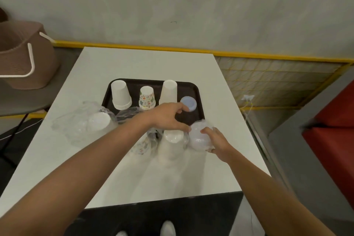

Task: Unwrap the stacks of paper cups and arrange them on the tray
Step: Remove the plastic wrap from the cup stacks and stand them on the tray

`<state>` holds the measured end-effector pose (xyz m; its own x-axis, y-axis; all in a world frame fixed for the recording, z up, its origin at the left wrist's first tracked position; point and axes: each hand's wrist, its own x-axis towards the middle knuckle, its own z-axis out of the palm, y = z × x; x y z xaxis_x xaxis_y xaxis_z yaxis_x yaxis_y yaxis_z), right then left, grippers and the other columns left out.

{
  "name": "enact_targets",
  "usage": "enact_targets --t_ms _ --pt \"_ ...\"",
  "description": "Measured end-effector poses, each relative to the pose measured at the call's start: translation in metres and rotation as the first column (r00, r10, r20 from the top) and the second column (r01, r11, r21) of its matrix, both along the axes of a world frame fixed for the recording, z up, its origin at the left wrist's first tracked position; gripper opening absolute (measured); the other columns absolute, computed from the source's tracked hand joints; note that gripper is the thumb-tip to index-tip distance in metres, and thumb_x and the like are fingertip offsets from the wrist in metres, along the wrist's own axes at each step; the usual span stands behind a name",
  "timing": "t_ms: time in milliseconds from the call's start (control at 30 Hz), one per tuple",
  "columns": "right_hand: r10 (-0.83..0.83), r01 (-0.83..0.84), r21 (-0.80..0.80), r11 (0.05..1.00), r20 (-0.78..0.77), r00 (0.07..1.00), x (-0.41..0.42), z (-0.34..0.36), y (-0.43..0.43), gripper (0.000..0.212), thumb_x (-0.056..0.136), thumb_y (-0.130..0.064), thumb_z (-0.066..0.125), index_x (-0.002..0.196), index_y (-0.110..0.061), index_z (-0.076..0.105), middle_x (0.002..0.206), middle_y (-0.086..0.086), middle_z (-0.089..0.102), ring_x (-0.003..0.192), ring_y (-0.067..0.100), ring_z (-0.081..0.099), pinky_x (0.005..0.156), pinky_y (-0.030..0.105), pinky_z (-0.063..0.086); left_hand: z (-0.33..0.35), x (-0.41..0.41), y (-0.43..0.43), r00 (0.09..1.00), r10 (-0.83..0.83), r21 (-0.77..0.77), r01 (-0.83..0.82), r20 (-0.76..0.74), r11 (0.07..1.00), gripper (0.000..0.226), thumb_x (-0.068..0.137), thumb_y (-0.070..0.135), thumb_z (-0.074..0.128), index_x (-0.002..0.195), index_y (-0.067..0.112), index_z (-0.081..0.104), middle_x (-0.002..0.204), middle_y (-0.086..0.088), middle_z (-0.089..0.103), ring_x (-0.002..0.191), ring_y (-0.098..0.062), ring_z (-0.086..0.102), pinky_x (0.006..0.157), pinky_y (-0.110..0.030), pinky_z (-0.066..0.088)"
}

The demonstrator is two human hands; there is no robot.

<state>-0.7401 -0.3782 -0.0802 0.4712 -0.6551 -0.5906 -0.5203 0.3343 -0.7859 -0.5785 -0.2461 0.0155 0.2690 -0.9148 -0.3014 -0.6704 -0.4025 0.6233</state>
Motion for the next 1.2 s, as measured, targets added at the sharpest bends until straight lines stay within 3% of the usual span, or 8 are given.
enact_targets --t_ms 100,200,300,433,500,767,1067,1200 --pt "-0.056 0.056 0.056 0.997 0.000 0.998 -0.005 -0.004 0.002 0.038 0.084 -0.026 0.057 0.120 -0.019 0.046 0.121 0.007 0.048 0.109 0.029 0.050 0.082 0.039 0.049 -0.009 -0.006 0.002 0.974 -0.190 0.200 0.163 0.127 0.966 0.092 0.069 0.043 0.082 0.145 0.026 0.033 0.144 0.002 0.042 0.130 -0.019 0.042 0.103 -0.028 0.035" --pt "-0.066 0.064 0.100 0.993 0.012 0.998 -0.009 -0.009 0.002 0.034 0.085 -0.022 0.053 0.118 -0.020 0.046 0.119 0.006 0.046 0.110 0.029 0.048 0.090 0.044 0.048 -0.022 -0.011 0.005 0.927 -0.271 0.279 0.196 0.260 0.940 0.085 0.066 0.033 0.083 0.139 0.031 0.038 0.130 0.001 0.049 0.121 -0.022 0.045 0.096 -0.034 0.042" --pt "-0.030 0.029 0.090 0.996 0.014 0.999 -0.012 -0.013 0.002 0.030 0.083 -0.018 0.051 0.112 -0.021 0.050 0.114 0.005 0.048 0.107 0.027 0.047 0.092 0.042 0.046 -0.024 -0.013 0.005 0.909 -0.275 0.242 0.204 0.312 0.949 0.067 0.067 0.024 0.081 0.125 0.030 0.048 0.116 0.001 0.053 0.109 -0.022 0.051 0.084 -0.034 0.045" --pt "0.043 -0.042 0.044 0.998 -0.008 0.999 -0.014 -0.009 0.007 0.046 0.057 -0.025 0.052 0.102 -0.017 0.054 0.104 0.006 0.051 0.092 0.022 0.048 0.074 0.031 0.041 -0.025 -0.011 0.005 0.897 -0.248 0.203 0.183 0.366 0.962 0.064 0.066 0.020 0.080 0.122 0.028 0.050 0.112 0.002 0.052 0.106 -0.022 0.053 0.084 -0.037 0.048" --pt "0.024 -0.023 0.022 1.000 -0.039 0.999 -0.013 -0.011 0.005 0.038 0.061 -0.024 0.055 0.097 -0.014 0.056 0.100 0.006 0.051 0.086 0.021 0.047 0.069 0.028 0.038 -0.026 -0.011 0.006 0.898 -0.235 0.194 0.172 0.371 0.966 0.064 0.066 0.021 0.080 0.122 0.030 0.050 0.111 0.002 0.052 0.105 -0.022 0.052 0.085 -0.039 0.049" --pt "-0.003 -0.007 -0.055 0.998 -0.174 0.985 -0.008 -0.020 -0.001 0.022 0.083 -0.014 0.054 0.104 -0.012 0.049 0.110 0.010 0.049 0.100 0.026 0.047 0.093 0.038 0.044 -0.029 -0.011 0.006 0.905 -0.237 0.189 0.179 0.353 0.965 0.066 0.066 0.021 0.080 0.124 0.029 0.049 0.112 0.001 0.051 0.105 -0.022 0.053 0.086 -0.041 0.049" --pt "-0.022 0.014 -0.051 0.999 -0.161 0.987 -0.013 -0.017 0.002 0.026 0.083 -0.017 0.053 0.108 -0.012 0.050 0.111 0.010 0.050 0.099 0.027 0.048 0.097 0.045 0.046 -0.034 -0.010 0.007 0.906 -0.237 0.167 0.188 0.351 0.968 0.068 0.067 0.022 0.080 0.126 0.030 0.046 0.109 0.002 0.049 0.104 -0.021 0.052 0.081 -0.034 0.046" --pt "0.034 -0.045 -0.088 0.995 -0.115 0.993 -0.011 -0.008 0.004 0.041 0.076 -0.022 0.057 0.116 -0.014 0.050 0.116 0.006 0.049 0.105 0.025 0.047 0.092 0.040 0.044 -0.035 -0.008 0.007 0.911 -0.228 0.154 0.185 0.343 0.971 0.076 0.067 0.028 0.081 0.132 0.031 0.042 0.118 0.002 0.049 0.111 -0.021 0.049 0.087 -0.034 0.046"
